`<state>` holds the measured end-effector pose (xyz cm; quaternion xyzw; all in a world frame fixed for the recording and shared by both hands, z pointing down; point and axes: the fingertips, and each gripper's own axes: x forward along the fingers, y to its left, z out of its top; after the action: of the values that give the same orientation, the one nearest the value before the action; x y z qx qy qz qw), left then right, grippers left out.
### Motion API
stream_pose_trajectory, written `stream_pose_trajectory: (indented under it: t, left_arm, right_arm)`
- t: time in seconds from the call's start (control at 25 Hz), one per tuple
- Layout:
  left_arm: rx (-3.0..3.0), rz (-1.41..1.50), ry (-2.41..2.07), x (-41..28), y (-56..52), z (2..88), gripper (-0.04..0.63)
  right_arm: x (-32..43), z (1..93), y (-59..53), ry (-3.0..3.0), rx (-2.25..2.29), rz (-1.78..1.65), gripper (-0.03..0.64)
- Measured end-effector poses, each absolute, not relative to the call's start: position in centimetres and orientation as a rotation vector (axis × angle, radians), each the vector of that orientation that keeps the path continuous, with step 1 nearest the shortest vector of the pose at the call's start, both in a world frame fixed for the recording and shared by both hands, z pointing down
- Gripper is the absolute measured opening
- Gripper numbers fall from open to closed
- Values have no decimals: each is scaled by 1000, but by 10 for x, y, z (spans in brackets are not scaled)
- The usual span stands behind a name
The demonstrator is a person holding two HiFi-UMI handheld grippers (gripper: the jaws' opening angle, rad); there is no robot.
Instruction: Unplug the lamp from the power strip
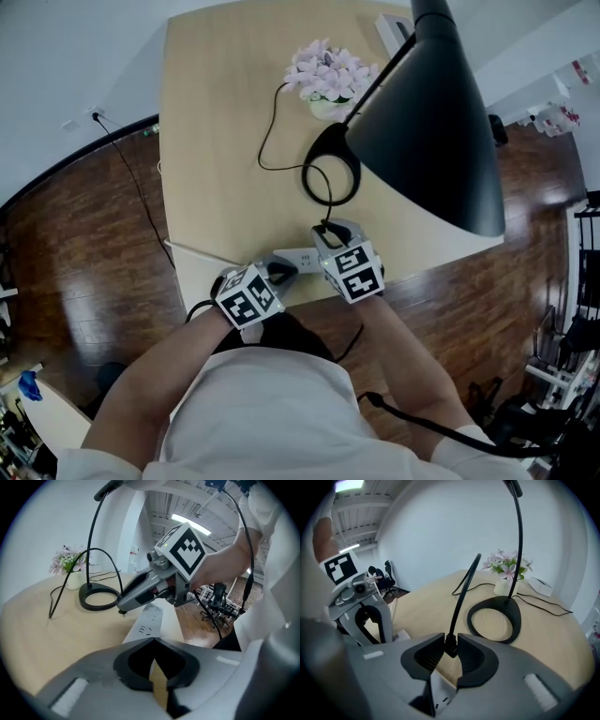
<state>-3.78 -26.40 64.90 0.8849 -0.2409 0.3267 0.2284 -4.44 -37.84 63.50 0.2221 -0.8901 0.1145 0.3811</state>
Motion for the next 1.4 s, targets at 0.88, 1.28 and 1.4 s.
stream_pose_trajectory:
  t: [0.88,1.28,1.4]
  left_arm:
    - [2396,925,-745,-41,-267,649,2]
    - [2426,711,-886,-66,-260,589,3]
    - [2438,637,-885,-75,-237,567,3]
  right_arm:
    - [-28,637,-356,-2243,533,345,173]
    - [2,619,-321,-2335,655,409,176]
    - [6,606,-298,-2369,696,419,176]
